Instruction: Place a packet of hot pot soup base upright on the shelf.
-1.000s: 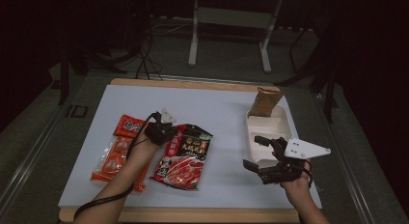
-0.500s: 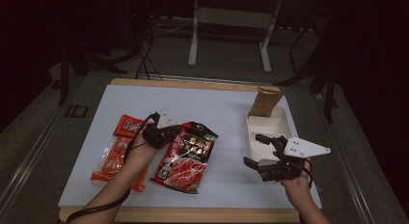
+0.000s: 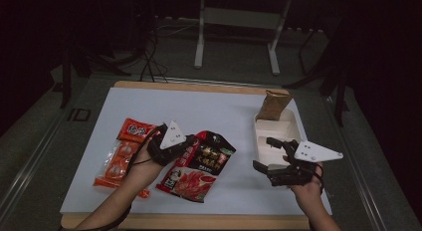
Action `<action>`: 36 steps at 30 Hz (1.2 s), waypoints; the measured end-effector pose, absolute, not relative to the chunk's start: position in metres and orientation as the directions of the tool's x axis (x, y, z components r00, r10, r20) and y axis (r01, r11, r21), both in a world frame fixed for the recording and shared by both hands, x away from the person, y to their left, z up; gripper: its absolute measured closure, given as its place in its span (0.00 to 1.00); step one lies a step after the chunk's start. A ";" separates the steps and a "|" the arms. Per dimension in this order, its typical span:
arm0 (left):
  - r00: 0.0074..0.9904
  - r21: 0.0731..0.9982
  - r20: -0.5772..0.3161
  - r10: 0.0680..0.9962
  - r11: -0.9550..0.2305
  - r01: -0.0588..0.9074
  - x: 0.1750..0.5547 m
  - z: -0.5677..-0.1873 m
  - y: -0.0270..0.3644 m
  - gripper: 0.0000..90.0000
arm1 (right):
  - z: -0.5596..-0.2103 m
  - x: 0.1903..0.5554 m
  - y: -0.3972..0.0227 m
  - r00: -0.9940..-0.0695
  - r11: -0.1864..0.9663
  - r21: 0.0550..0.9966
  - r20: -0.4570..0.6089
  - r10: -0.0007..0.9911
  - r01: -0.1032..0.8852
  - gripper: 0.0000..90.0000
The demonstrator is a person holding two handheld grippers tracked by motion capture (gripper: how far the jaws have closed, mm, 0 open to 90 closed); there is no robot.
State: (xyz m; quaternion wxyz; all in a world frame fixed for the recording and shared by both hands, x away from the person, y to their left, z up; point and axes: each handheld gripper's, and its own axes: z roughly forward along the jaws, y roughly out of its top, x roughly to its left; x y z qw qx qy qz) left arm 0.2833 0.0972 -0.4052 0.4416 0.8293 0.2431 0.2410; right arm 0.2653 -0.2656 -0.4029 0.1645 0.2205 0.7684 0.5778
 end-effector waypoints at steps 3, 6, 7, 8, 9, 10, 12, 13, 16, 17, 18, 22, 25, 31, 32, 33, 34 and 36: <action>0.786 0.860 0.195 0.587 -0.487 0.151 0.274 -0.397 0.097 0.98 | -0.402 0.265 -0.266 -0.850 0.225 0.962 0.013 0.526 0.154 0.14; 0.799 0.864 0.204 0.565 -0.488 0.125 0.266 -0.391 0.097 0.98 | -0.401 0.264 -0.265 -0.845 0.228 0.961 0.012 0.535 0.158 0.14; 0.801 0.863 0.214 0.560 -0.492 0.113 0.265 -0.390 0.097 0.98 | -0.401 0.264 -0.264 -0.847 0.235 0.959 0.007 0.532 0.155 0.13; 0.799 0.868 0.211 0.563 -0.484 0.112 0.263 -0.388 0.097 0.99 | -0.401 0.263 -0.264 -0.848 0.235 0.960 0.003 0.531 0.150 0.13; 0.805 0.872 0.205 0.557 -0.477 0.108 0.262 -0.386 0.097 0.99 | -0.401 0.263 -0.264 -0.855 0.231 0.962 0.006 0.519 0.147 0.13; 0.801 0.877 0.209 0.561 -0.470 0.100 0.260 -0.384 0.098 0.99 | -0.400 0.262 -0.263 -0.856 0.231 0.962 0.003 0.517 0.143 0.13; 0.805 0.884 0.209 0.556 -0.459 0.088 0.259 -0.380 0.098 0.99 | -0.400 0.261 -0.262 -0.858 0.229 0.964 0.000 0.513 0.137 0.13; 0.803 0.887 0.211 0.557 -0.455 0.083 0.258 -0.378 0.098 0.99 | -0.400 0.261 -0.261 -0.857 0.224 0.964 0.005 0.516 0.141 0.13; 0.803 0.897 0.211 0.557 -0.437 0.068 0.255 -0.372 0.098 0.99 | -0.399 0.262 -0.262 -0.855 0.219 0.965 0.012 0.518 0.146 0.13; 0.801 0.901 0.208 0.561 -0.428 0.066 0.255 -0.369 0.097 0.99 | -0.399 0.262 -0.262 -0.858 0.215 0.966 0.016 0.514 0.146 0.13; 0.800 0.902 0.212 0.562 -0.427 0.061 0.255 -0.368 0.097 0.99 | -0.399 0.263 -0.261 -0.855 0.220 0.964 0.012 0.519 0.147 0.13; 0.794 0.923 0.203 0.573 -0.383 0.041 0.253 -0.362 0.094 0.99 | -0.395 0.263 -0.260 -0.859 0.216 0.966 0.009 0.512 0.139 0.13; 0.789 0.941 0.180 0.587 -0.337 0.036 0.254 -0.359 0.094 0.99 | -0.393 0.263 -0.258 -0.864 0.207 0.968 0.020 0.503 0.144 0.13; 0.786 0.965 0.128 0.604 -0.258 0.041 0.257 -0.356 0.089 0.99 | -0.390 0.265 -0.255 -0.859 0.186 0.969 0.045 0.509 0.161 0.17; 0.784 0.970 0.115 0.610 -0.238 0.043 0.258 -0.356 0.089 0.99 | -0.389 0.266 -0.254 -0.858 0.182 0.970 0.049 0.512 0.163 0.19; 0.790 0.974 0.103 0.605 -0.224 0.044 0.259 -0.356 0.088 0.99 | -0.389 0.266 -0.253 -0.857 0.176 0.971 0.052 0.512 0.164 0.20; 0.786 0.978 0.096 0.611 -0.203 0.038 0.259 -0.356 0.087 0.99 | -0.388 0.267 -0.253 -0.861 0.170 0.972 0.055 0.506 0.162 0.21; 0.785 0.983 0.089 0.613 -0.182 0.030 0.259 -0.355 0.085 0.99 | -0.387 0.269 -0.250 -0.865 0.157 0.974 0.066 0.498 0.164 0.25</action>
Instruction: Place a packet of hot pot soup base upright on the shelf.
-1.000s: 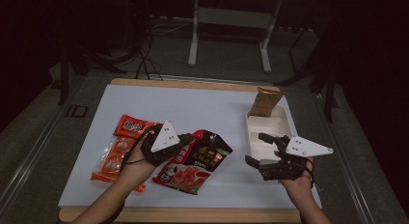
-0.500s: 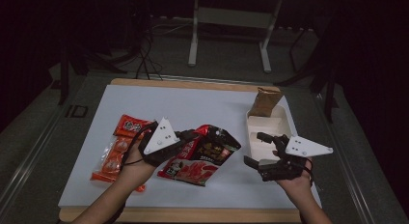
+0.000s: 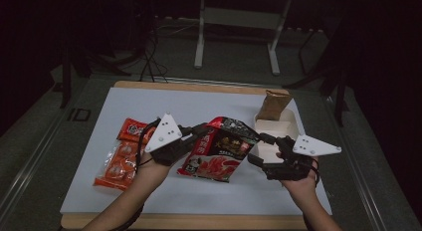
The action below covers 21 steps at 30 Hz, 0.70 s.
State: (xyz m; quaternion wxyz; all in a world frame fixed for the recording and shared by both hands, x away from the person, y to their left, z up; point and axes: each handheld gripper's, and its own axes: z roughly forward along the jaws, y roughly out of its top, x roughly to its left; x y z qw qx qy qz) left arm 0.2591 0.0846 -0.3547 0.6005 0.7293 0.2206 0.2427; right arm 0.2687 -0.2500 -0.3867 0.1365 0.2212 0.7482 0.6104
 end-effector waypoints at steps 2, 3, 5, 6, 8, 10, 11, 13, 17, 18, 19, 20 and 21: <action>0.784 0.986 0.082 0.616 -0.163 0.025 0.260 -0.355 0.082 0.99 | -0.385 0.271 -0.249 -0.864 0.142 0.977 0.070 0.498 0.162 0.26; 0.779 0.988 0.078 0.622 -0.153 0.024 0.260 -0.355 0.080 0.99 | -0.384 0.272 -0.248 -0.863 0.129 0.978 0.079 0.499 0.164 0.29; 0.780 0.990 0.075 0.621 -0.138 0.015 0.260 -0.355 0.077 0.99 | -0.381 0.276 -0.247 -0.858 0.105 0.979 0.097 0.504 0.173 0.31; 0.776 0.991 0.074 0.626 -0.136 0.015 0.260 -0.355 0.075 0.98 | -0.380 0.278 -0.247 -0.861 0.097 0.981 0.099 0.498 0.169 0.33; 0.779 0.992 0.066 0.623 -0.124 0.015 0.261 -0.356 0.073 0.99 | -0.378 0.279 -0.245 -0.855 0.091 0.983 0.095 0.509 0.163 0.39; 0.777 0.993 0.053 0.628 -0.117 0.027 0.263 -0.358 0.071 0.99 | -0.376 0.281 -0.244 -0.860 0.077 0.984 0.101 0.499 0.160 0.44; 0.779 0.993 0.048 0.625 -0.112 0.028 0.264 -0.359 0.071 0.98 | -0.375 0.281 -0.242 -0.854 0.073 0.986 0.091 0.512 0.149 0.48; 0.778 0.995 0.036 0.627 -0.097 0.033 0.265 -0.362 0.071 0.98 | -0.374 0.282 -0.241 -0.859 0.070 0.987 0.093 0.504 0.147 0.51; 0.776 0.997 0.018 0.630 -0.074 0.037 0.266 -0.367 0.072 0.98 | -0.373 0.284 -0.239 -0.860 0.093 0.985 0.079 0.504 0.144 0.70; 0.776 0.996 0.019 0.631 -0.077 0.038 0.266 -0.367 0.072 0.98 | -0.373 0.286 -0.238 -0.863 0.111 0.983 0.074 0.500 0.149 0.75; 0.778 0.996 0.021 0.629 -0.078 0.037 0.267 -0.368 0.073 0.98 | -0.373 0.287 -0.238 -0.864 0.118 0.981 0.074 0.497 0.152 0.78; 0.783 0.996 0.022 0.622 -0.078 0.034 0.268 -0.369 0.073 0.98 | -0.373 0.287 -0.238 -0.869 0.127 0.981 0.069 0.491 0.149 0.80; 0.793 0.996 0.022 0.608 -0.086 0.038 0.270 -0.369 0.075 0.98 | -0.373 0.288 -0.239 -0.872 0.130 0.980 0.070 0.485 0.151 0.81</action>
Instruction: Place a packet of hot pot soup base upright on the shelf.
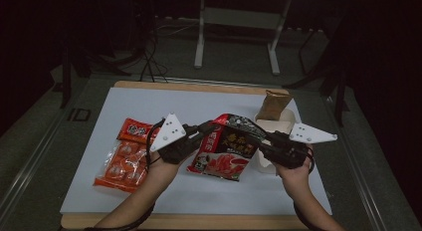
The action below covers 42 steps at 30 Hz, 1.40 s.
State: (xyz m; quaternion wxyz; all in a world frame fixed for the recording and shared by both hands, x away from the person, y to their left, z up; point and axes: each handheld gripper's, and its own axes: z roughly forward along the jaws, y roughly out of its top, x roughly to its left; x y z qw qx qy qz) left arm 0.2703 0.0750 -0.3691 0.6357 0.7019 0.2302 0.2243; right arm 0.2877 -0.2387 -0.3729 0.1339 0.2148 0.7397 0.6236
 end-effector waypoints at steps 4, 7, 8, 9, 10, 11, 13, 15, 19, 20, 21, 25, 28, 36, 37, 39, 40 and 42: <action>0.817 0.994 0.011 0.577 -0.095 0.053 0.276 -0.373 0.078 0.98 | -0.372 0.288 -0.240 -0.875 0.144 0.979 0.060 0.481 0.147 0.86; 0.836 0.992 -0.010 0.548 -0.097 0.075 0.280 -0.375 0.080 0.97 | -0.370 0.288 -0.241 -0.873 0.154 0.976 0.061 0.484 0.153 0.87; 0.841 0.992 -0.015 0.540 -0.098 0.081 0.281 -0.376 0.080 0.96 | -0.369 0.288 -0.242 -0.872 0.156 0.976 0.059 0.485 0.153 0.87; 0.842 0.991 -0.016 0.540 -0.101 0.084 0.281 -0.376 0.080 0.96 | -0.368 0.287 -0.242 -0.870 0.153 0.976 0.064 0.489 0.158 0.88; 0.843 0.991 -0.021 0.538 -0.101 0.090 0.282 -0.377 0.080 0.95 | -0.368 0.287 -0.242 -0.868 0.155 0.975 0.061 0.493 0.157 0.88; 0.842 0.991 -0.019 0.539 -0.103 0.088 0.282 -0.377 0.081 0.93 | -0.367 0.287 -0.242 -0.867 0.158 0.975 0.061 0.495 0.159 0.88; 0.842 0.991 -0.041 0.538 -0.083 0.102 0.284 -0.377 0.082 0.88 | -0.366 0.288 -0.243 -0.868 0.157 0.975 0.060 0.494 0.157 0.88; 0.850 0.992 -0.068 0.522 -0.052 0.112 0.285 -0.375 0.085 0.81 | -0.364 0.288 -0.242 -0.866 0.157 0.975 0.057 0.496 0.154 0.88; 0.841 0.992 -0.076 0.536 -0.045 0.119 0.283 -0.367 0.088 0.55 | -0.359 0.292 -0.247 -0.857 0.134 0.979 0.062 0.512 0.152 0.88; 0.841 0.992 -0.076 0.536 -0.045 0.119 0.283 -0.367 0.088 0.43 | -0.357 0.293 -0.249 -0.855 0.127 0.980 0.066 0.514 0.152 0.88; 0.830 0.988 -0.083 0.551 -0.065 0.142 0.281 -0.363 0.088 0.35 | -0.355 0.293 -0.251 -0.853 0.123 0.981 0.063 0.519 0.147 0.88; 0.811 0.986 -0.029 0.584 -0.118 0.120 0.275 -0.361 0.087 0.16 | -0.347 0.298 -0.258 -0.843 0.112 0.985 0.051 0.535 0.130 0.88; 0.820 0.982 -0.034 0.571 -0.133 0.134 0.274 -0.364 0.087 0.05 | -0.340 0.302 -0.263 -0.835 0.111 0.986 0.042 0.548 0.123 0.88; 0.839 0.983 -0.026 0.544 -0.138 0.120 0.263 -0.389 0.099 0.01 | -0.323 0.316 -0.281 -0.814 0.107 0.989 0.020 0.581 0.101 0.88; 0.838 0.983 -0.027 0.545 -0.138 0.122 0.262 -0.393 0.101 0.01 | -0.321 0.319 -0.283 -0.811 0.108 0.989 0.017 0.584 0.098 0.88; 0.837 0.984 -0.028 0.546 -0.132 0.120 0.260 -0.401 0.106 0.01 | -0.319 0.323 -0.289 -0.804 0.104 0.990 0.017 0.594 0.098 0.88; 0.833 0.985 -0.021 0.553 -0.132 0.113 0.259 -0.406 0.108 0.01 | -0.318 0.324 -0.292 -0.800 0.106 0.990 0.012 0.599 0.094 0.88; 0.835 0.984 -0.012 0.550 -0.140 0.106 0.257 -0.414 0.113 0.01 | -0.316 0.328 -0.298 -0.790 0.106 0.990 0.007 0.613 0.091 0.88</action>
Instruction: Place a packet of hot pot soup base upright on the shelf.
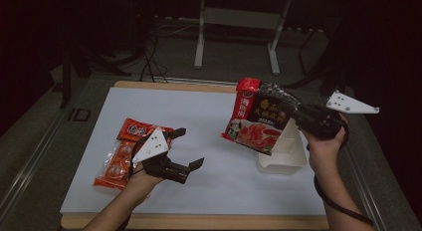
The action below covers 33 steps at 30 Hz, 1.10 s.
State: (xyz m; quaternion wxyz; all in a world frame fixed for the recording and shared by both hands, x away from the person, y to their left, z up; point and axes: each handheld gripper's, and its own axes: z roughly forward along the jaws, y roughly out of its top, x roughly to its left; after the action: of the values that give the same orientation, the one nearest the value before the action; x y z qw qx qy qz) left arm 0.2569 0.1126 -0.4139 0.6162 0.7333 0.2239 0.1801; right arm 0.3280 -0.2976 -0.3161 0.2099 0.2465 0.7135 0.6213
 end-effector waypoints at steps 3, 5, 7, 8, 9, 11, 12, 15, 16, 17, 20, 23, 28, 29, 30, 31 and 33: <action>0.829 0.982 -0.013 0.560 -0.149 0.116 0.254 -0.425 0.120 0.01 | -0.314 0.333 -0.306 -0.777 0.106 0.990 0.002 0.630 0.088 0.88; 0.824 0.980 -0.021 0.566 -0.150 0.128 0.252 -0.430 0.124 0.01 | -0.313 0.336 -0.311 -0.763 0.103 0.991 -0.001 0.646 0.085 0.88; 0.821 0.980 -0.032 0.571 -0.143 0.137 0.251 -0.436 0.127 0.01 | -0.312 0.340 -0.316 -0.753 0.107 0.991 -0.009 0.657 0.081 0.88; 0.820 0.979 -0.034 0.571 -0.144 0.142 0.250 -0.439 0.128 0.01 | -0.312 0.342 -0.319 -0.747 0.108 0.991 -0.011 0.664 0.082 0.88; 0.817 0.978 -0.032 0.576 -0.151 0.145 0.249 -0.442 0.129 0.01 | -0.312 0.343 -0.322 -0.741 0.111 0.990 -0.014 0.672 0.082 0.88; 0.815 0.978 -0.030 0.579 -0.152 0.144 0.247 -0.448 0.131 0.01 | -0.312 0.347 -0.327 -0.727 0.114 0.990 -0.017 0.687 0.085 0.88; 0.811 0.976 -0.023 0.585 -0.162 0.145 0.246 -0.450 0.132 0.01 | -0.312 0.349 -0.330 -0.721 0.116 0.989 -0.017 0.692 0.088 0.88; 0.805 0.976 -0.029 0.592 -0.157 0.150 0.244 -0.459 0.135 0.01 | -0.314 0.357 -0.340 -0.714 0.118 0.988 -0.012 0.700 0.099 0.88; 0.806 0.977 -0.035 0.591 -0.151 0.153 0.244 -0.461 0.136 0.01 | -0.316 0.360 -0.344 -0.714 0.112 0.988 -0.003 0.700 0.106 0.88; 0.805 0.976 -0.040 0.593 -0.149 0.158 0.244 -0.463 0.136 0.01 | -0.317 0.362 -0.348 -0.717 0.117 0.988 -0.008 0.697 0.103 0.88; 0.799 0.979 -0.053 0.599 -0.126 0.159 0.243 -0.468 0.138 0.01 | -0.322 0.368 -0.357 -0.713 0.121 0.986 -0.005 0.701 0.112 0.88; 0.797 0.980 -0.037 0.603 -0.135 0.147 0.240 -0.471 0.139 0.01 | -0.326 0.373 -0.364 -0.697 0.122 0.985 0.000 0.717 0.125 0.88; 0.799 0.980 -0.047 0.599 -0.129 0.154 0.238 -0.474 0.138 0.01 | -0.335 0.380 -0.376 -0.692 0.139 0.984 -0.022 0.722 0.114 0.87; 0.800 0.981 -0.055 0.598 -0.119 0.156 0.237 -0.475 0.138 0.01 | -0.337 0.382 -0.378 -0.685 0.140 0.984 -0.024 0.728 0.114 0.87; 0.797 0.980 -0.056 0.602 -0.120 0.160 0.237 -0.476 0.138 0.01 | -0.339 0.385 -0.381 -0.689 0.135 0.984 -0.016 0.725 0.119 0.87; 0.797 0.979 -0.058 0.601 -0.123 0.163 0.237 -0.476 0.138 0.01 | -0.340 0.387 -0.383 -0.691 0.139 0.983 -0.016 0.723 0.123 0.87; 0.799 0.979 -0.072 0.598 -0.112 0.172 0.237 -0.478 0.138 0.01 | -0.343 0.390 -0.386 -0.682 0.145 0.980 -0.016 0.731 0.133 0.87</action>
State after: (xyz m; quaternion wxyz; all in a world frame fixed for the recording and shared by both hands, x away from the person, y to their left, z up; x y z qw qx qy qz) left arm 0.2370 0.1380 -0.4778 0.6111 0.7251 0.2653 0.1742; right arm 0.3900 -0.3862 -0.3429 0.2583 0.3037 0.7112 0.5790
